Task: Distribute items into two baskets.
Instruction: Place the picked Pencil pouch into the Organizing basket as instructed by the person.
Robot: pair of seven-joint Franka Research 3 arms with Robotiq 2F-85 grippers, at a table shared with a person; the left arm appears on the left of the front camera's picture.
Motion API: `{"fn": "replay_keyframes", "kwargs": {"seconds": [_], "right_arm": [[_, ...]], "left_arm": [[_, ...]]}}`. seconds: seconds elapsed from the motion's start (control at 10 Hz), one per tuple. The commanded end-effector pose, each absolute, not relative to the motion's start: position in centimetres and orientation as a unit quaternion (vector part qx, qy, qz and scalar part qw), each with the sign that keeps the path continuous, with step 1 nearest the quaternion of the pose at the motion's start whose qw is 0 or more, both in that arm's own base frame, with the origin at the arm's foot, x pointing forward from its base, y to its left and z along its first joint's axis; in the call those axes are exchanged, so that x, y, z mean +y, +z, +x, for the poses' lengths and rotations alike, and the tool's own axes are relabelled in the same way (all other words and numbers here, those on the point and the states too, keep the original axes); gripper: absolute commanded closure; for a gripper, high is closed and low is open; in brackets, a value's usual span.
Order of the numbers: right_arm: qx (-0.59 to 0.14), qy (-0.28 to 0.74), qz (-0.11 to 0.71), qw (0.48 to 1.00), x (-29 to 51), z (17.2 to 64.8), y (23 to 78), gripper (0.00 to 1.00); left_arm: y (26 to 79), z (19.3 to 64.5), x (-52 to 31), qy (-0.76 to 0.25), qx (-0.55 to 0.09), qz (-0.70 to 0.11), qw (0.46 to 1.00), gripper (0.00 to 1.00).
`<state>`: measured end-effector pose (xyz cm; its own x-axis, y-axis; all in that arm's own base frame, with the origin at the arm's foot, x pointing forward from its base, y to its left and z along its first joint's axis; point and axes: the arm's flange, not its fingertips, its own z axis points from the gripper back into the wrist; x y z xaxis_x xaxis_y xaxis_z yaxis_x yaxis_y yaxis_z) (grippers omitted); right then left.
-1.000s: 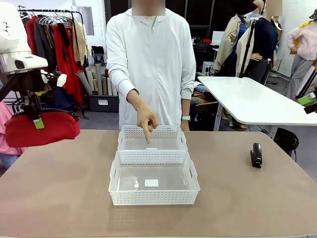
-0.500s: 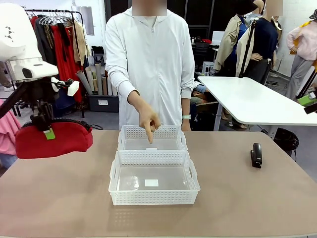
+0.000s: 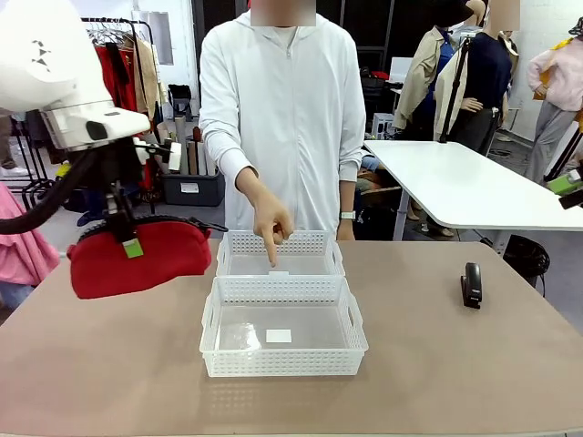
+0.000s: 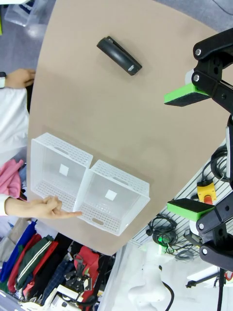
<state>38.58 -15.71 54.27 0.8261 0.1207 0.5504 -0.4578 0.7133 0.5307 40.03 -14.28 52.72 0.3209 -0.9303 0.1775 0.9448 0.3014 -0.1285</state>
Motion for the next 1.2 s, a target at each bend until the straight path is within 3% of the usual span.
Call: {"fn": "replay_keyframes", "kwargs": {"seconds": [0.0,0.7,1.1], "right_arm": [[-0.252,0.165,0.342,0.89,-15.6,38.6,54.4,0.0],[-0.252,0.165,0.342,0.89,-15.6,38.6,54.4,0.0],[-0.252,0.165,0.342,0.89,-15.6,38.6,54.4,0.0]], "left_arm": [[52.2,39.9,-16.2,-0.572,-0.049,-0.099,0.813,1.0],[50.4,37.8,-24.5,-0.615,-0.066,-0.072,0.782,1.0],[49.6,40.1,-28.5,-0.628,-0.061,-0.067,0.773,1.0]]}}
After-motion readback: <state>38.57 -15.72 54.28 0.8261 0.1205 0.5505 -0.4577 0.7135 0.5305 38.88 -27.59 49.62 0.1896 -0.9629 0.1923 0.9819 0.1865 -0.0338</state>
